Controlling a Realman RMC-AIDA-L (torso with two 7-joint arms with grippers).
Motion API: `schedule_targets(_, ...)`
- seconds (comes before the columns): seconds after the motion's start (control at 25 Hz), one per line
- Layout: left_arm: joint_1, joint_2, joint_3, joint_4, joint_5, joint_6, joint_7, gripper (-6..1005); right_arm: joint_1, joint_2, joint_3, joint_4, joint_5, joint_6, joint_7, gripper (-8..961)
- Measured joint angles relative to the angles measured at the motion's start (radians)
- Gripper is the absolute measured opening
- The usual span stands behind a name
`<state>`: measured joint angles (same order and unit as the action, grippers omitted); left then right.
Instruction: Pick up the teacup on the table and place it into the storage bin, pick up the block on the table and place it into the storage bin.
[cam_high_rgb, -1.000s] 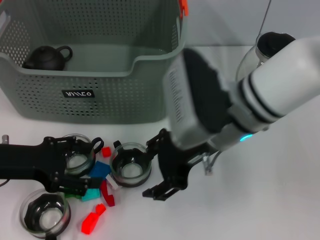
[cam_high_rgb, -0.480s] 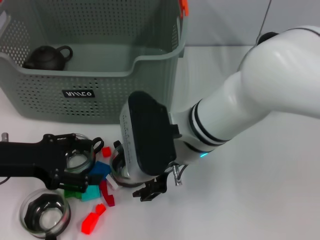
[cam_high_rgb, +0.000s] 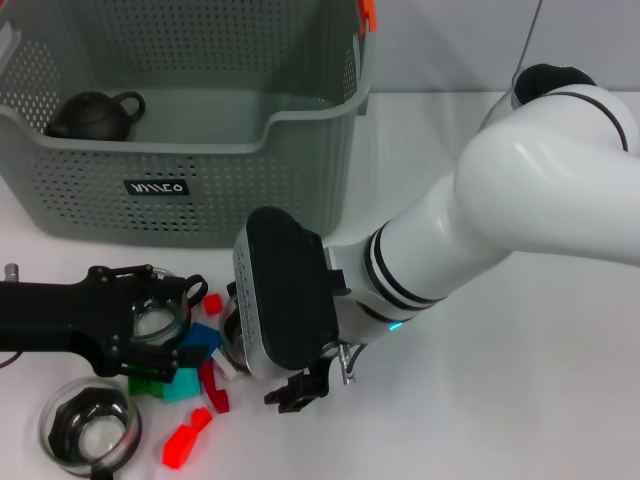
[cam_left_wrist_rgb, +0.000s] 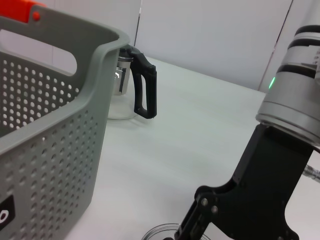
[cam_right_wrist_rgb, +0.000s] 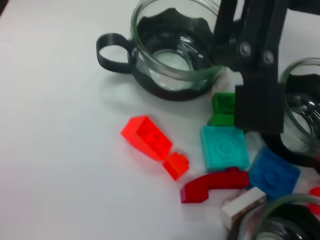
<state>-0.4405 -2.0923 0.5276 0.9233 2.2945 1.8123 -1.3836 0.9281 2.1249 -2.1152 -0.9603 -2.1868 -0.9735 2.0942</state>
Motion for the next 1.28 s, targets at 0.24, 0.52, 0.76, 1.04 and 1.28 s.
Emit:
schedule_targets(0.24,0.001,-0.001,0.000,-0.002,0.000,-0.001,0.000,930,0.001,0.000,-0.003,0.013,0.016,0.003,-0.001,716)
schedule_targets(0.52,0.004,-0.002,0.000,-0.003,0.000,-0.001,0.000,930,0.001,0.000,-0.005,0.025,0.016,0.005,0.010,665)
schedule_targets(0.76,0.005,-0.003,-0.003,-0.003,0.000,-0.001,0.000,930,0.005,-0.001,-0.005,0.019,0.016,-0.015,0.016,442)
schedule_targets(1.04,0.006,-0.003,-0.010,-0.002,0.000,-0.001,0.000,929,0.009,-0.003,-0.005,0.011,0.016,-0.031,0.032,297)
schedule_targets(1.28,0.006,-0.002,-0.019,-0.002,0.000,0.004,0.001,929,-0.002,-0.010,0.003,-0.023,0.012,-0.041,0.053,130)
